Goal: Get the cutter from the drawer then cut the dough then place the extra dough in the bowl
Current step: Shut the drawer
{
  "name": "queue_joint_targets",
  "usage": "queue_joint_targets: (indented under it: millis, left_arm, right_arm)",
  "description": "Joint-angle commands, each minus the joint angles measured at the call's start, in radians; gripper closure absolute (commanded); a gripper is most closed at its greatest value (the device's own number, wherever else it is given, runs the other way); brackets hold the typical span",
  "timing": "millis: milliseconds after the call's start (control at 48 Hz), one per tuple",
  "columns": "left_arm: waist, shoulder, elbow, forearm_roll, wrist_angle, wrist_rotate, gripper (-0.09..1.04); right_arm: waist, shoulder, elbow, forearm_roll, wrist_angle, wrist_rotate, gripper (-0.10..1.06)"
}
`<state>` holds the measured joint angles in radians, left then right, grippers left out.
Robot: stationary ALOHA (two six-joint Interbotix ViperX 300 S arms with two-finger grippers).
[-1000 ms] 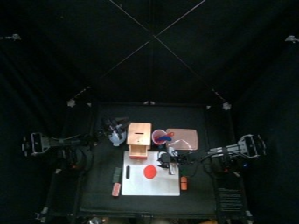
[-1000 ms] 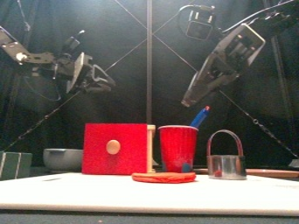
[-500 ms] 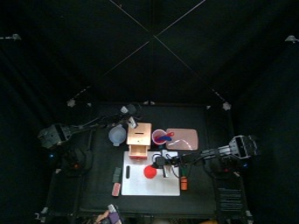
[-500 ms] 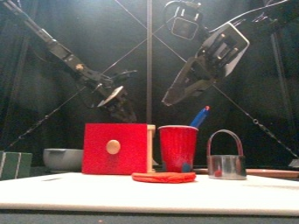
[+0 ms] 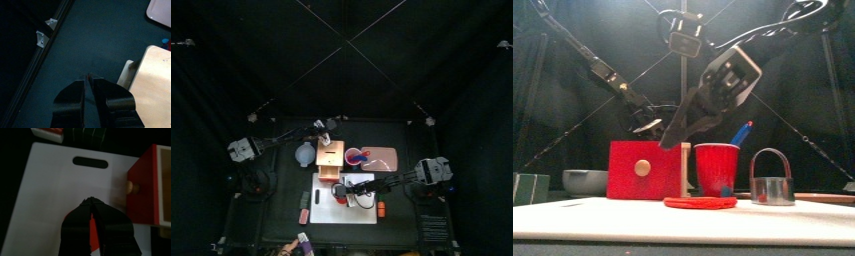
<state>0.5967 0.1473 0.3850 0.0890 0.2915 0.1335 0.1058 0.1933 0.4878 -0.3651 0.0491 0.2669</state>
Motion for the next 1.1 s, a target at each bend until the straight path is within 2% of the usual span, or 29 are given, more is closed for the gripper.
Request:
queue_joint_targets:
  millis: [21,208,771,958,1104]
  left_arm:
    - [0.000,-0.011,-0.012,0.005,-0.003,-0.002,0.38]
    - [-0.003,-0.006,0.003,0.002,-0.006,-0.002,0.38]
    - [-0.003,0.011,0.015,-0.002,-0.026,-0.005,0.38]
    - [-0.003,0.011,0.017,-0.003,-0.026,-0.005,0.38]
    - [-0.006,0.015,0.018,-0.002,-0.025,-0.005,0.38]
  right_arm:
    - [-0.032,0.026,-0.086,-0.046,0.049,0.000,0.78]
    - [-0.063,0.083,-0.169,-0.097,0.110,-0.003,0.78]
    - [-0.060,0.109,-0.225,-0.103,0.166,-0.006,0.78]
    - [-0.060,0.112,-0.232,-0.138,0.196,0.005,0.78]
    - [-0.081,0.110,-0.238,-0.147,0.262,0.011,0.78]
